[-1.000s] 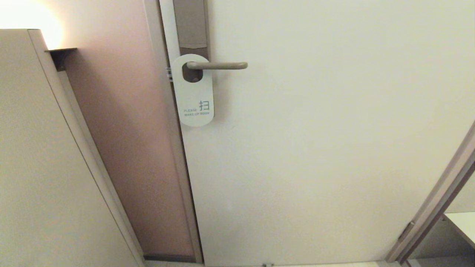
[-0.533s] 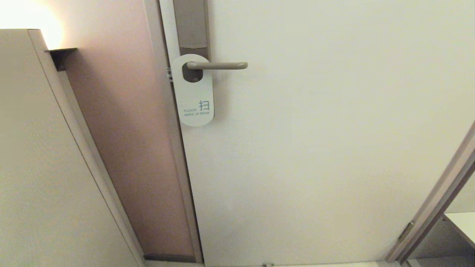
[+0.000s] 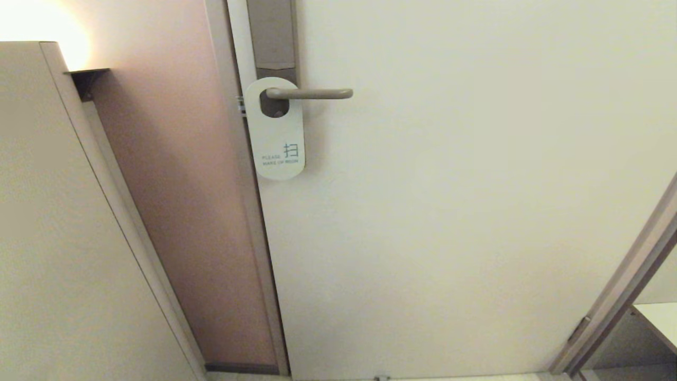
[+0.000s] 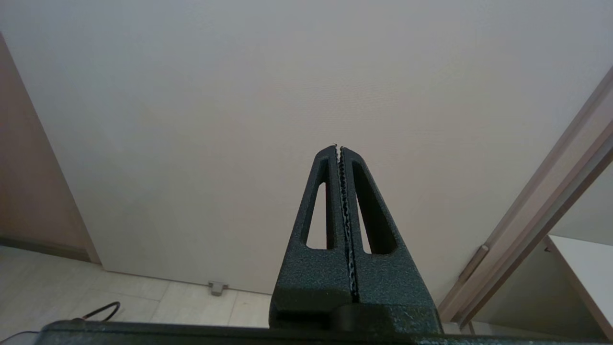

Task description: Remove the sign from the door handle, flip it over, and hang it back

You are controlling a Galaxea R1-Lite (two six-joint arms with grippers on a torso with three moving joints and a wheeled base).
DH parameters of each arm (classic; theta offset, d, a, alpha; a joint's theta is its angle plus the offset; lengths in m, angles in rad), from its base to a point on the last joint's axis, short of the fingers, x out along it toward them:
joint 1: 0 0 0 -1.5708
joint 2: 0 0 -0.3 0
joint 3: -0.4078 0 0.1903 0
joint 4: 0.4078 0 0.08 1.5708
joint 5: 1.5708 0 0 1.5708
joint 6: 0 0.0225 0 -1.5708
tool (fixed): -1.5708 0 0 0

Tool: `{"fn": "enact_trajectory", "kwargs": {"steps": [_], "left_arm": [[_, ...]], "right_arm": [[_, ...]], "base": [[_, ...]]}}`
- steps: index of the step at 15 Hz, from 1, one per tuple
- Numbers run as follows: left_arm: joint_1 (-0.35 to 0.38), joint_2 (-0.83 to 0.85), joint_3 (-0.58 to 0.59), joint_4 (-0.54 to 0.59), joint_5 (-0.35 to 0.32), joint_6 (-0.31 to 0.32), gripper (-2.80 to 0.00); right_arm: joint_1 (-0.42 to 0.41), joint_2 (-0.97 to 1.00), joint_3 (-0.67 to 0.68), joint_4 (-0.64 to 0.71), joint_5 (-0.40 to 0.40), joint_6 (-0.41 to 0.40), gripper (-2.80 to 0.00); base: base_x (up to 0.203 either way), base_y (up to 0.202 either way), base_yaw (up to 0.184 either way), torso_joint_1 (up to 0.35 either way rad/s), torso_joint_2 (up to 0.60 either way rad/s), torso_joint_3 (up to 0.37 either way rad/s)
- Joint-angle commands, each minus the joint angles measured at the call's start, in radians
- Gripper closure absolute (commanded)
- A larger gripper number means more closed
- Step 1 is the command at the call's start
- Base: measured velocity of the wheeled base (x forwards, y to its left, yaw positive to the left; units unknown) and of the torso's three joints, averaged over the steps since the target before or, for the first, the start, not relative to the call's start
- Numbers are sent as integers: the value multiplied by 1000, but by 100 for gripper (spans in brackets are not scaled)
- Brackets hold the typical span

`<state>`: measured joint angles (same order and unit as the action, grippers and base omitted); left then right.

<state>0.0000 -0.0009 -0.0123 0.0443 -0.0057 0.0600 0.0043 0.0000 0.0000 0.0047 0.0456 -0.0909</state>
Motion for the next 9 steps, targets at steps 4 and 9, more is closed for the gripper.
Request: {"fn": "enact_trajectory", "kwargs": {"steps": [4, 9], "left_arm": [[0, 1, 0, -1, 0, 0, 0], [0, 1, 0, 0, 0, 0, 0]], "right_arm": [[0, 2, 0, 0, 0, -1, 0], [0, 2, 0, 0, 0, -1, 0]], "base": [[0, 0, 0, 0, 0, 0], [0, 0, 0, 0, 0, 0]]}}
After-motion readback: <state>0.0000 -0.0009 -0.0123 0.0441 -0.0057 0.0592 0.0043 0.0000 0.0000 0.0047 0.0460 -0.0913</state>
